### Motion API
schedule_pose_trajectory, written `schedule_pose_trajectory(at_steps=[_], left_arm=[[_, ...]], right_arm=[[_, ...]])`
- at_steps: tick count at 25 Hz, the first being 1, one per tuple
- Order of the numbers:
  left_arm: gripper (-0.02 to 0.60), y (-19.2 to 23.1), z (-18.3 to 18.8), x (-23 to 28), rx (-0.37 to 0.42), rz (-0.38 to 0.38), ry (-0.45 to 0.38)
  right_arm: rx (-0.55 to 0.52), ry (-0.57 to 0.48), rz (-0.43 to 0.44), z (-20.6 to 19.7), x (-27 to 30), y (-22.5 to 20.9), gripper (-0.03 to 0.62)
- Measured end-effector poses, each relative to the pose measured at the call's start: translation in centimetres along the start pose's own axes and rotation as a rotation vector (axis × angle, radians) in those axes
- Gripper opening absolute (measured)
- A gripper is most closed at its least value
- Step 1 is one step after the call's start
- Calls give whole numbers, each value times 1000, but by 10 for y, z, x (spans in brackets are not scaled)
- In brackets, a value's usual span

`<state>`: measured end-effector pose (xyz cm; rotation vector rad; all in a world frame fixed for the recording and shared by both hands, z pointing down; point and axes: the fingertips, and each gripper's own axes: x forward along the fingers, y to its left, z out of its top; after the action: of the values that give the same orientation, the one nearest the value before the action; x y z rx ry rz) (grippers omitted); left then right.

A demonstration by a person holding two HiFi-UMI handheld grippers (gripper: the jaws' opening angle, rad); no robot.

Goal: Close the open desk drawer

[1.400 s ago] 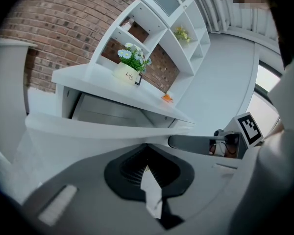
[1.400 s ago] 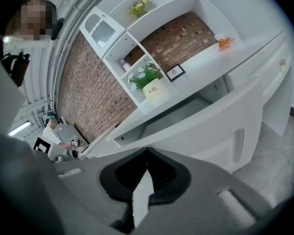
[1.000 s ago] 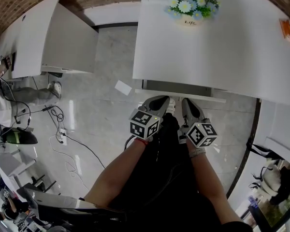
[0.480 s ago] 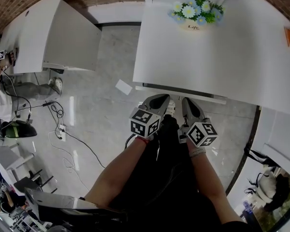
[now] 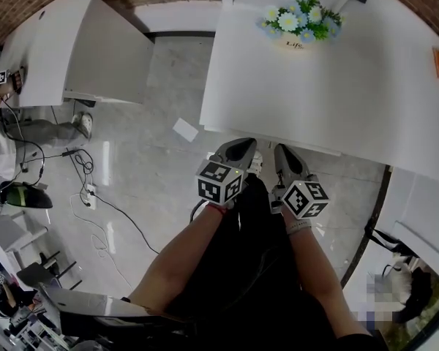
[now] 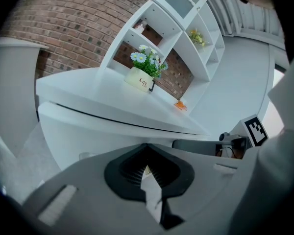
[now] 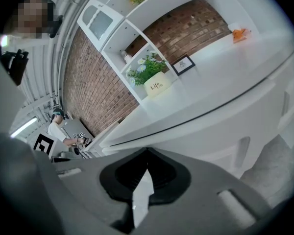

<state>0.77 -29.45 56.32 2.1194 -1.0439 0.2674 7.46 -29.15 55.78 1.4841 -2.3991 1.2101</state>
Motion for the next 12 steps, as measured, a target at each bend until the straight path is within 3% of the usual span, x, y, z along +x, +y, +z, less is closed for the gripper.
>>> schedule_pose_trajectory(at_steps=[12], left_arm=[[3,4,7,6,-55,37,-30]], right_arm=[[-2,15,25,6,6,-3,0]])
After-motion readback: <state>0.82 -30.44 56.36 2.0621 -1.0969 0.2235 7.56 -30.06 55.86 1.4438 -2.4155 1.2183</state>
